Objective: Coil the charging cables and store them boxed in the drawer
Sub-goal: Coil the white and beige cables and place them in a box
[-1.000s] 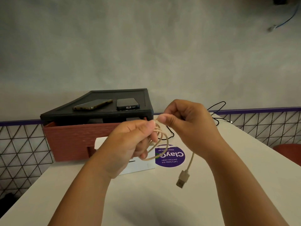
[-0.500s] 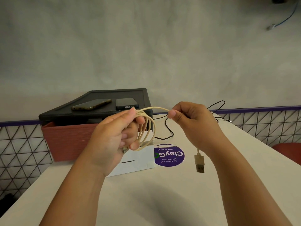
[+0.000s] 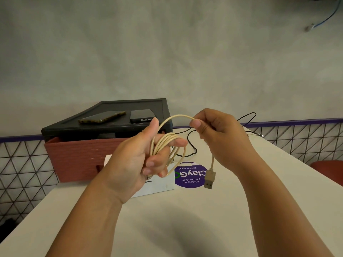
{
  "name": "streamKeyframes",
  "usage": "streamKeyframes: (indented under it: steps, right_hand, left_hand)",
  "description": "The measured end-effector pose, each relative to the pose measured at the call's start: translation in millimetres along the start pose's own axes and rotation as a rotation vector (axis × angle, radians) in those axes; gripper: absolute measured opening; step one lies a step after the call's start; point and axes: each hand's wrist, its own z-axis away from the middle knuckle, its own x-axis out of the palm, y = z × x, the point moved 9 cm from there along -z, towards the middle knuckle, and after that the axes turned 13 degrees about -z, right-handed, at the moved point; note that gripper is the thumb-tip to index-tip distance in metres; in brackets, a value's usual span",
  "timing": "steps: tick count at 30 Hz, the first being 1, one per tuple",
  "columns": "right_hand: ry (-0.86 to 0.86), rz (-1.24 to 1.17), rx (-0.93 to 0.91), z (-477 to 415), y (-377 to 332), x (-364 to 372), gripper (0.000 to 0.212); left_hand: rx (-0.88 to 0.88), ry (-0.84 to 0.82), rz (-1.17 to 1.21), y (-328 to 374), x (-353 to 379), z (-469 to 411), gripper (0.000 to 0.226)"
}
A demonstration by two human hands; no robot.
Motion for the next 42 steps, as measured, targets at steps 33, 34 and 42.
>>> streamKeyframes:
  steps: [33, 34, 42]
  right_hand:
    - [0.133, -0.745, 0.307, 3, 26, 6, 0.023]
    - [0.112, -0.78, 0.315, 3, 24, 11, 0.024]
    - [-0.037, -0.844, 0.346, 9, 7, 36, 0.026]
  left_hand:
    - [0.05, 0.236, 0.23, 6, -13, 4, 0.039]
    - [0.048, 0.233, 0.25, 5, -12, 4, 0.04]
    - [0.137, 0.116, 0.335, 9, -11, 1, 0.052]
